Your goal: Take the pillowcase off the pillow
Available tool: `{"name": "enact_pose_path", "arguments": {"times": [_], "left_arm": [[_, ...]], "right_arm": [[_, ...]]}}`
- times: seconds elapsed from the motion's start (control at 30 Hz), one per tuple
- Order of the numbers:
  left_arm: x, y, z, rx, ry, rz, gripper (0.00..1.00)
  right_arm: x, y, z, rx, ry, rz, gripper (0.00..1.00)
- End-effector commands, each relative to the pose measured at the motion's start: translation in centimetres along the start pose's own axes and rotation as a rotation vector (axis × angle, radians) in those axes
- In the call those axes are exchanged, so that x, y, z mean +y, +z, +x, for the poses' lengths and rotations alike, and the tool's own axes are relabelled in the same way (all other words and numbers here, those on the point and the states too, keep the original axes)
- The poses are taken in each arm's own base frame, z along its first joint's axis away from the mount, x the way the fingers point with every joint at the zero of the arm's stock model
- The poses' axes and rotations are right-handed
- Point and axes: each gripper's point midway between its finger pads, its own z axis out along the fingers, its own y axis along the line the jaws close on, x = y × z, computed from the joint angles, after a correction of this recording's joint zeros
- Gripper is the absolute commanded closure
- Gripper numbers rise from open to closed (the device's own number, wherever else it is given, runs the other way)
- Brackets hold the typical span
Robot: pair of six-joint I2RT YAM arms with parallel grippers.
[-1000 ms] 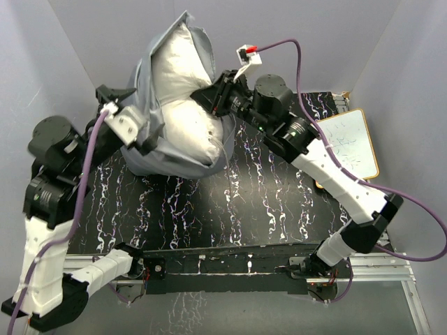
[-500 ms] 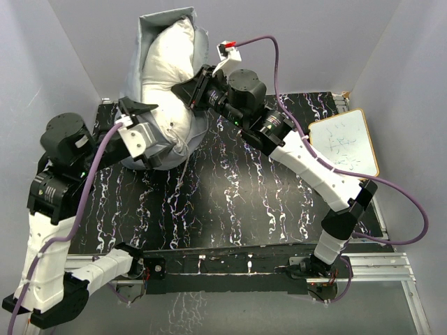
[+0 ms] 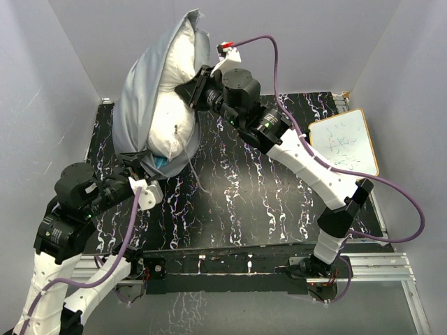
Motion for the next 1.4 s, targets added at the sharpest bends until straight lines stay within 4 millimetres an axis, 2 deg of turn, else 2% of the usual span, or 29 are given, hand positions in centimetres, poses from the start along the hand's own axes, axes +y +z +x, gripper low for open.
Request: {"name": "enact_pose_path", "arguments": {"times": [0.0,0.13,0.23,0.3,0.37,0.47,0.53,0.6,0.67,0.77,0.83,0.87,0.93,0.97,1.1,1.23,1.37], "left_arm": [[0.4,0.3,3.8,0.16,0.053,-0.047,0.36],[2.0,1.0,6.0,0.25,0.02,-0.141,0.41],[3.4,1.7,7.4,0.305,-0.035,-0.218,0.42],[3.7,2.4,7.5,0.31,-0.098,-0.219,0.43],[3.5,3.0,7.0,0.288,-0.175,-0.191,0.39],[2.9,3.4,4.9,0.224,-0.255,-0.105,0.27],[2.7,3.2,2.9,0.17,-0.307,-0.04,0.17],[3.0,2.5,-0.4,0.089,-0.373,0.027,0.11],[3.7,1.5,-5.2,-0.045,-0.436,0.122,0.08],[7.5,0.3,-11.4,-0.225,-0.538,0.133,0.06],[10.3,0.5,-13.4,-0.29,-0.571,0.084,0.06],[11.8,0.8,-13.7,-0.307,-0.552,0.039,0.07],[14.5,2.0,-12.8,-0.311,-0.513,-0.092,0.09],[15.5,3.2,-11.4,-0.293,-0.505,-0.157,0.1],[20.4,5.6,-9.0,-0.277,-0.475,-0.386,0.12],[24.6,6.2,-9.4,-0.338,-0.445,-0.533,0.17],[28.1,5.1,-11.0,-0.392,-0.396,-0.636,0.29]], "right_arm": [[4.2,-3.9,-11.6,-0.304,0.065,-0.151,0.92],[4.9,-4.6,-11.3,-0.272,0.061,-0.205,0.92],[6.0,-5.8,-11.3,-0.24,0.044,-0.291,0.92],[6.5,-6.8,-11.4,-0.211,0.037,-0.367,0.92],[5.9,-7.6,-11.8,-0.172,0.043,-0.411,0.92],[4.2,-8.4,-11.5,-0.077,0.052,-0.469,0.92],[2.9,-8.9,-11.0,-0.034,0.031,-0.488,0.92],[1.6,-9.2,-10.6,-0.025,-0.017,-0.468,0.92],[0.7,-9.0,-9.9,-0.014,-0.052,-0.44,0.92],[0.6,-8.2,-8.3,0.045,-0.053,-0.468,0.92],[1.0,-7.4,-7.3,0.072,-0.064,-0.482,0.92],[1.9,-7.3,-6.4,0.092,-0.073,-0.504,0.92],[2.9,-6.8,-5.1,0.122,-0.105,-0.528,0.92],[4.0,-6.8,-4.2,0.143,-0.12,-0.551,0.92],[6.1,-7.3,-2.3,0.182,-0.182,-0.602,0.92],[6.8,-7.7,-0.7,0.217,-0.219,-0.619,0.92],[6.9,-8.1,0.8,0.252,-0.257,-0.627,0.92]]}}
